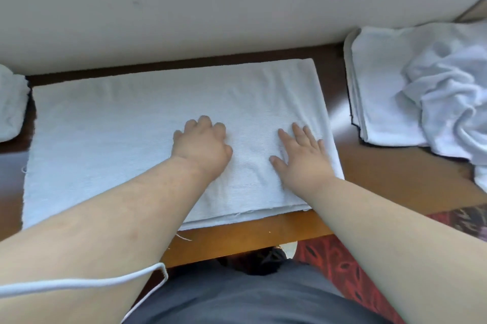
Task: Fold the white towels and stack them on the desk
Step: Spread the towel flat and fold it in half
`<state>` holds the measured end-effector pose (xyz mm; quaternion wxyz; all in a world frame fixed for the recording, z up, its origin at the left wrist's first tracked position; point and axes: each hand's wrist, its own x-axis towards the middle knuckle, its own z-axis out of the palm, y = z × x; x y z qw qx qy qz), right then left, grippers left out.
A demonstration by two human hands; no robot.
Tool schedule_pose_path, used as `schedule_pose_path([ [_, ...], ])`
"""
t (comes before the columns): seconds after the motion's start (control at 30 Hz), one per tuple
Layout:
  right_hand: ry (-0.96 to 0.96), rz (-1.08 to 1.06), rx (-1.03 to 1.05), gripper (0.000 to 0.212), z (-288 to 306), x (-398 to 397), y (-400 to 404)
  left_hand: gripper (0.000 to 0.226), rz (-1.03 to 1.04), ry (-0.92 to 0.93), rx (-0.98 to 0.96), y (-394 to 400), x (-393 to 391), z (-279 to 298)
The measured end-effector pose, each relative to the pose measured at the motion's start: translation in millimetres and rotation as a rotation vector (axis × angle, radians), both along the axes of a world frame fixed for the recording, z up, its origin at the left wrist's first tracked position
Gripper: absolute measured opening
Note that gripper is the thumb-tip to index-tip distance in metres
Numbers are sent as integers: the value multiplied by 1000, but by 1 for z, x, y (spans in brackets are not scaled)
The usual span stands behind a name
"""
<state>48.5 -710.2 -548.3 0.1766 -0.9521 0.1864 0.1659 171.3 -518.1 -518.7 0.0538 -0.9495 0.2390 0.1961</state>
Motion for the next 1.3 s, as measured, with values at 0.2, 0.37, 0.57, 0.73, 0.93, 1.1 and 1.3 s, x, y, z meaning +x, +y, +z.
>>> schedule_pose_path([
  [0.2,-39,-41,22,53,-10,-53,-42,42,-166,-9,-203,-95,20,3],
  [0.37,15,39,-107,63,-24,-86,-59,65,-293,77,-154,-180,26,-26],
  [0.57,22,-28,-113,65,-23,-83,-83,77,-227,-47,-75,-213,39,-46],
  [0.73,-107,19,-106,62,-11,-70,-80,72,-203,-71,-164,-208,27,-45],
  [0.93,-37,62,-77,64,-25,-80,-85,67,-173,-31,-251,-188,-54,-51],
  [1.1,-137,-4,-30,55,-21,-79,-80,64,-343,-34,-165,-137,-109,-47],
  [1.3,-260,-506,181,66,1,-68,-83,39,-141,7,-574,-177,-48,-22],
])
